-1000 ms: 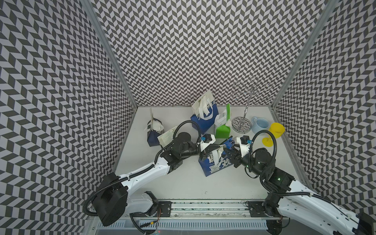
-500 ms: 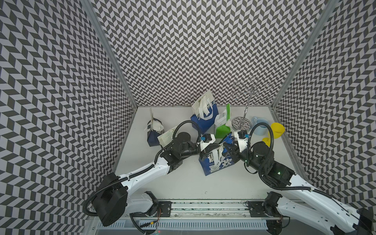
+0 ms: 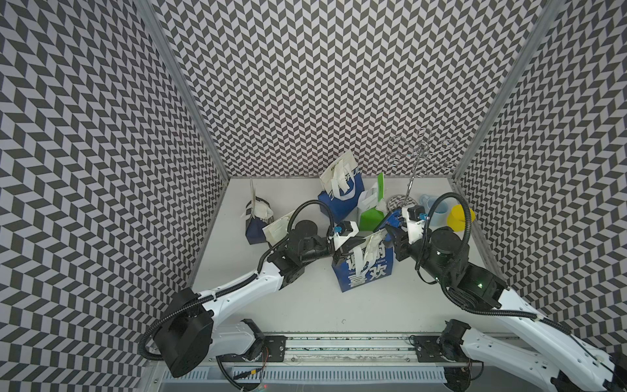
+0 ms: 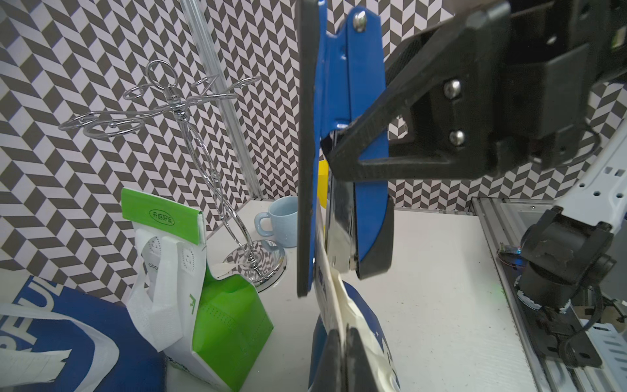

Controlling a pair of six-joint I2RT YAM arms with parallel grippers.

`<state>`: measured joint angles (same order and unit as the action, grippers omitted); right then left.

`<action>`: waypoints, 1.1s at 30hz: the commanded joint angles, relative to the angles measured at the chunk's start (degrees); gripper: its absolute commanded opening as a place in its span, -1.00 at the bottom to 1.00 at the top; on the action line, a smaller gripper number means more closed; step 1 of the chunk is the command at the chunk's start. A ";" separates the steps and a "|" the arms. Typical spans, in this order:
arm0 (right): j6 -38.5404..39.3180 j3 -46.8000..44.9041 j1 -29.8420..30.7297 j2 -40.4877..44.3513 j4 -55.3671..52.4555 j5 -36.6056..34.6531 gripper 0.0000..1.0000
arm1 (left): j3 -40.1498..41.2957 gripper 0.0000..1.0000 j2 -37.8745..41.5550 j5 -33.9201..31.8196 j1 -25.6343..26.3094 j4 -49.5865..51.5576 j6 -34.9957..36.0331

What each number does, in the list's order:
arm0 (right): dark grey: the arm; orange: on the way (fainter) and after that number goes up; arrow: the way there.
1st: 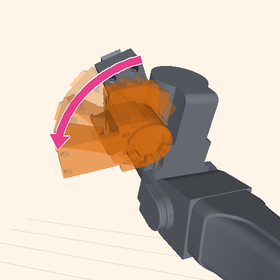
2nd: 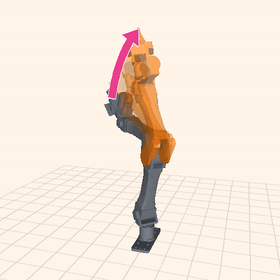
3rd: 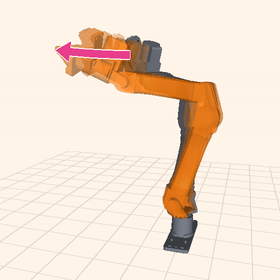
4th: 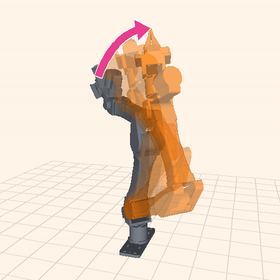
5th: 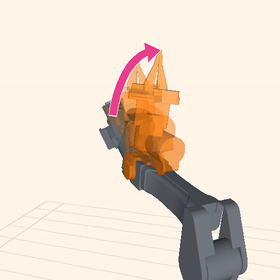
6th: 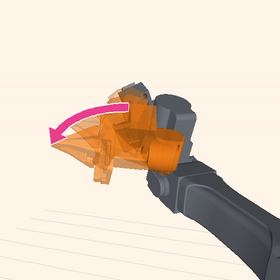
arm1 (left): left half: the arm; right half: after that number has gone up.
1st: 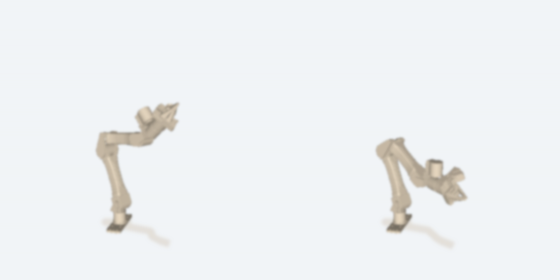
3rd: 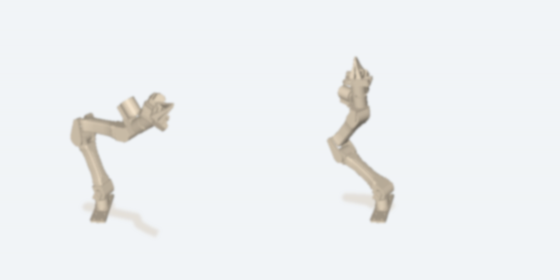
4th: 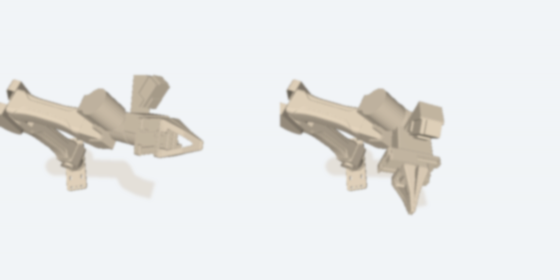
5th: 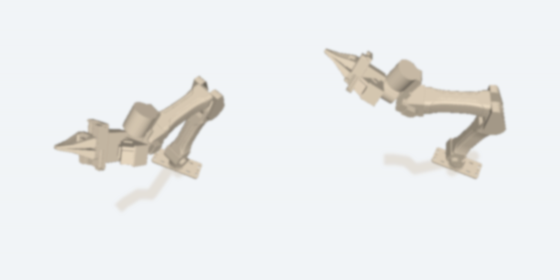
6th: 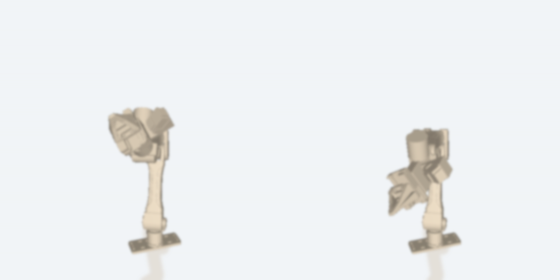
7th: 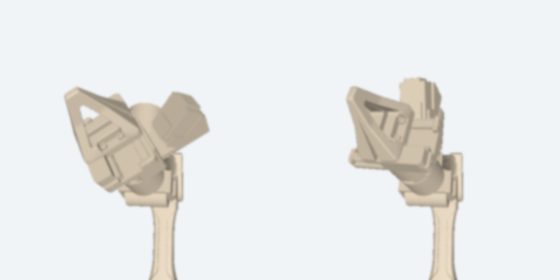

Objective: Staple the receipts to the bags
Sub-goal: Pick up the stapler from the takeout bag, then place the stapler at the center of the board.

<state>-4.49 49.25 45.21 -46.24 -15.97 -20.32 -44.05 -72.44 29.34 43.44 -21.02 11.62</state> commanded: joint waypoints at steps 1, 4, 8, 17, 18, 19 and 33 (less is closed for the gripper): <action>1.52 2.24 -0.38 3.80 7.26 -14.83 -1.00 | 1.10 -1.00 -0.19 -4.22 -0.48 -1.97 -0.83; 0.54 2.54 -1.25 4.46 5.25 -22.16 -1.00 | 2.39 -0.38 0.78 -5.43 -0.79 -4.07 -1.41; -6.14 4.29 -7.93 0.60 -6.80 -18.53 -1.00 | 2.58 1.00 2.83 -4.61 -0.83 -5.78 -1.40; -9.50 0.76 -19.54 -14.41 -18.84 -3.75 -1.00 | -1.89 1.00 11.50 -16.76 -0.89 -6.69 -1.16; -9.11 0.97 -19.59 -16.10 -18.79 -2.86 -1.00 | -2.69 1.00 12.19 -19.10 -0.98 -5.56 -1.22; -8.49 1.01 -19.66 -18.23 -18.53 -1.62 -1.00 | -3.45 0.99 12.85 -22.07 -0.96 -4.17 -1.50; -20.01 -5.24 -23.33 -39.04 -3.86 11.76 -0.67 | 2.16 1.00 22.70 -46.91 -6.92 6.15 -10.26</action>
<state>-17.78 48.38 21.47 -82.19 -25.93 -13.98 -43.40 -51.18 -11.49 39.00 -19.97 5.78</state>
